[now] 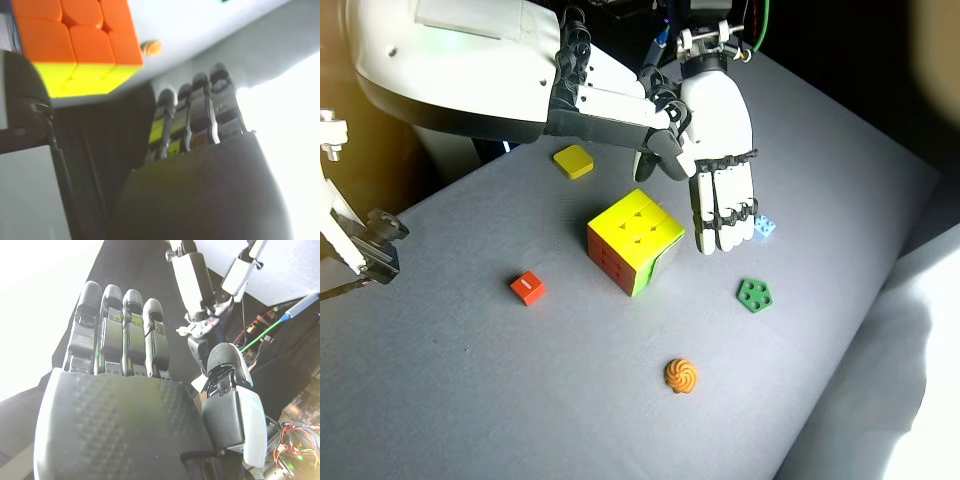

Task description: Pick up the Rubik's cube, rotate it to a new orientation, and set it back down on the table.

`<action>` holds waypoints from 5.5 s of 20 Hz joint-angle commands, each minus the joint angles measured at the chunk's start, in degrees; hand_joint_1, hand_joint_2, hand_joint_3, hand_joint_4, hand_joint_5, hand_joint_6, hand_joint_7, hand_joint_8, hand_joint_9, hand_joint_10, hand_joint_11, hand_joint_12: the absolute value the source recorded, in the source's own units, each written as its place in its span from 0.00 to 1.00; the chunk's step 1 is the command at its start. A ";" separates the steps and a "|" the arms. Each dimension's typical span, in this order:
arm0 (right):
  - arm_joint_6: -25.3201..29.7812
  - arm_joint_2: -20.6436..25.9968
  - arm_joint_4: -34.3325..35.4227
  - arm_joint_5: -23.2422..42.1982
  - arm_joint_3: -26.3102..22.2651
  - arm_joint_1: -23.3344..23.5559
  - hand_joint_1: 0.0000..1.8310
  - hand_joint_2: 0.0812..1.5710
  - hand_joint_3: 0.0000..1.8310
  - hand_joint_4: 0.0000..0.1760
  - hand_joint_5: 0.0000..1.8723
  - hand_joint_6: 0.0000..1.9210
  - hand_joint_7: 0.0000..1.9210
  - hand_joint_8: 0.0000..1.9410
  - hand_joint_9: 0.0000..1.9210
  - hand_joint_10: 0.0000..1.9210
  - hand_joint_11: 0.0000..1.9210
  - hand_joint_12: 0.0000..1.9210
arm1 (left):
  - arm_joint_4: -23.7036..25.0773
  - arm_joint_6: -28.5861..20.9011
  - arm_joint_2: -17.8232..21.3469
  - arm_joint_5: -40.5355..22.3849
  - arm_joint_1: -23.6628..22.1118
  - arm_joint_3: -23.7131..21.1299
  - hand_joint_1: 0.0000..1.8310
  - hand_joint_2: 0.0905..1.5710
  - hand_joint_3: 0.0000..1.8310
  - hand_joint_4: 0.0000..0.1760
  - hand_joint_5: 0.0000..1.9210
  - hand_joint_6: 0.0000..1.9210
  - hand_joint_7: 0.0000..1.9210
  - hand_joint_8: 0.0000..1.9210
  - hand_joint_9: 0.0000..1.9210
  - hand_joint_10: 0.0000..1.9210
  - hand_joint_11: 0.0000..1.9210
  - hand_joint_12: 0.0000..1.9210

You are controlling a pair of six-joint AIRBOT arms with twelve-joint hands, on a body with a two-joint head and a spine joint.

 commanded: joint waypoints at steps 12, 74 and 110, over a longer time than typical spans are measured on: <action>-0.15 -0.02 2.81 1.63 -0.06 0.44 0.00 0.79 0.00 0.00 0.17 0.00 0.16 0.00 0.13 0.00 0.00 0.33 | -5.22 4.33 -2.72 -3.13 -3.59 0.68 0.66 0.54 0.00 0.00 0.04 0.00 0.00 0.00 0.00 0.00 0.00 0.00; -0.30 -0.05 0.32 1.90 -0.05 -0.55 0.00 0.80 0.00 0.00 0.19 0.00 0.18 0.00 0.16 0.00 0.00 0.38 | -4.43 -0.66 -11.25 0.71 4.36 9.37 0.56 0.66 0.01 0.00 0.24 0.02 0.26 0.01 0.24 0.03 0.05 0.49; -6.04 0.02 -2.69 2.08 1.78 -2.45 0.75 0.74 0.00 0.00 0.12 0.00 0.42 0.68 0.43 0.91 0.34 1.00 | 0.54 -2.37 -1.38 7.34 -5.92 6.62 0.74 0.73 0.00 0.00 0.48 0.47 0.44 0.67 0.37 0.78 0.25 0.83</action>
